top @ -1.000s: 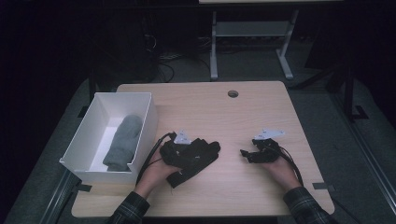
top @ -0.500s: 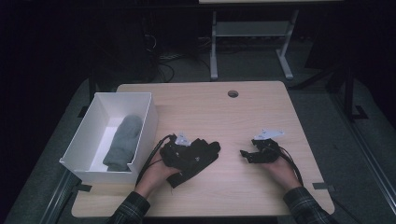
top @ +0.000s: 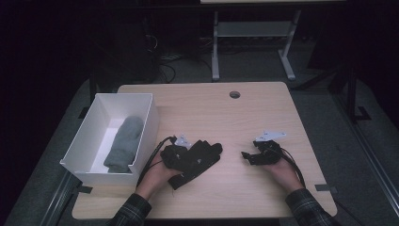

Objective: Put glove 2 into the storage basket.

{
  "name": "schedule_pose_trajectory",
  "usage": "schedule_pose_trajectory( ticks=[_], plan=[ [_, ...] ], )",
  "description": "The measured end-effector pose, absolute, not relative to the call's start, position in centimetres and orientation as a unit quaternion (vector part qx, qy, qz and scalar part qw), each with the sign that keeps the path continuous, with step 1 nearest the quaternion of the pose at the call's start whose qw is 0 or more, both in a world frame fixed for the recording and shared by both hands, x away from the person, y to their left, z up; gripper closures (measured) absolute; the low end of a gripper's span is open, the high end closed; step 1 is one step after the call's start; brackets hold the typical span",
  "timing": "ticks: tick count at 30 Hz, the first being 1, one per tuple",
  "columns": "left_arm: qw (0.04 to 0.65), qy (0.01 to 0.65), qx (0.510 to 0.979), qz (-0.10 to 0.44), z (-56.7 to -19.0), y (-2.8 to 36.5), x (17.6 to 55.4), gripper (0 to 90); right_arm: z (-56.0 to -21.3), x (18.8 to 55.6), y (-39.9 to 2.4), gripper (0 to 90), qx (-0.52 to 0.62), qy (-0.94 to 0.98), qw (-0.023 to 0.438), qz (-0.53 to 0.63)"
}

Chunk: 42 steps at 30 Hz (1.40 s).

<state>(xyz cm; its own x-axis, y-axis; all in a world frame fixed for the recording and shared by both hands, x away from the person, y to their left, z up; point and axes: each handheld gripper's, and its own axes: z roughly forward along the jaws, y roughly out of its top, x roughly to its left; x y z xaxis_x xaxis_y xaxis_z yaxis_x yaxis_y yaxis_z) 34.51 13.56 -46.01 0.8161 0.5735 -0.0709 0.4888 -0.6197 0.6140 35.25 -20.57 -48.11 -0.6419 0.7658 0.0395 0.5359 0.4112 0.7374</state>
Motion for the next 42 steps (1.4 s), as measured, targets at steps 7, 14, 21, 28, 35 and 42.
schedule_pose_trajectory(
  ticks=[7, 14, 21, 28, 35, 42],
  plan=[
    [0.314, 0.293, 0.902, 0.046, -45.6, 13.3, 34.2, 53.9, -48.1, 35.2, -20.6, 28.8, 0.393, 0.825, 0.155, 0.374],
    [0.313, 0.306, 0.899, 0.026, -45.3, 13.1, 34.3, 61.4, -48.1, 35.2, -20.5, 28.8, 0.392, 0.826, 0.155, 0.375],
    [0.328, 0.308, 0.893, 0.016, -43.7, 12.7, 34.2, 63.1, -48.1, 35.2, -20.5, 28.6, 0.392, 0.826, 0.155, 0.375],
    [0.336, 0.316, 0.887, 0.015, -41.6, 12.5, 34.3, 63.1, -48.1, 35.2, -20.5, 28.6, 0.392, 0.826, 0.154, 0.374],
    [0.342, 0.321, 0.882, 0.049, -36.5, 13.4, 35.1, 63.1, -48.1, 35.2, -20.5, 28.5, 0.392, 0.826, 0.154, 0.375],
    [0.352, 0.335, 0.871, 0.074, -33.1, 15.6, 36.0, 63.1, -48.1, 35.1, -20.5, 28.1, 0.393, 0.826, 0.154, 0.374]
  ],
)
